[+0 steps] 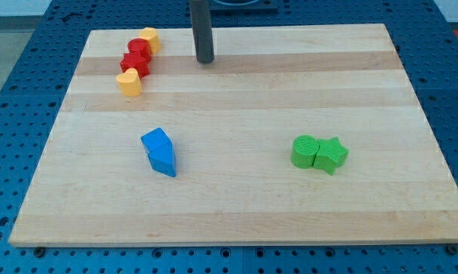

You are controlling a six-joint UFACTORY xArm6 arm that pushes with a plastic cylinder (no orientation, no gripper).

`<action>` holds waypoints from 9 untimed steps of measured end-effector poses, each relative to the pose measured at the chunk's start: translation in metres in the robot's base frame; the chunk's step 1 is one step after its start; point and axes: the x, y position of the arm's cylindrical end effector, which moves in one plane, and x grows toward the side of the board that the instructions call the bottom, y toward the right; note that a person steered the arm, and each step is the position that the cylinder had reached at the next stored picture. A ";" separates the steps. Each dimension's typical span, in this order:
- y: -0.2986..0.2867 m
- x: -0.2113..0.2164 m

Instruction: Point your arm at the red star

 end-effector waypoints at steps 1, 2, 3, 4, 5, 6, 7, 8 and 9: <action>-0.017 -0.061; -0.022 -0.063; -0.063 -0.064; -0.094 -0.063; -0.167 -0.063; -0.228 -0.055; -0.221 -0.005; -0.194 0.020; -0.154 0.027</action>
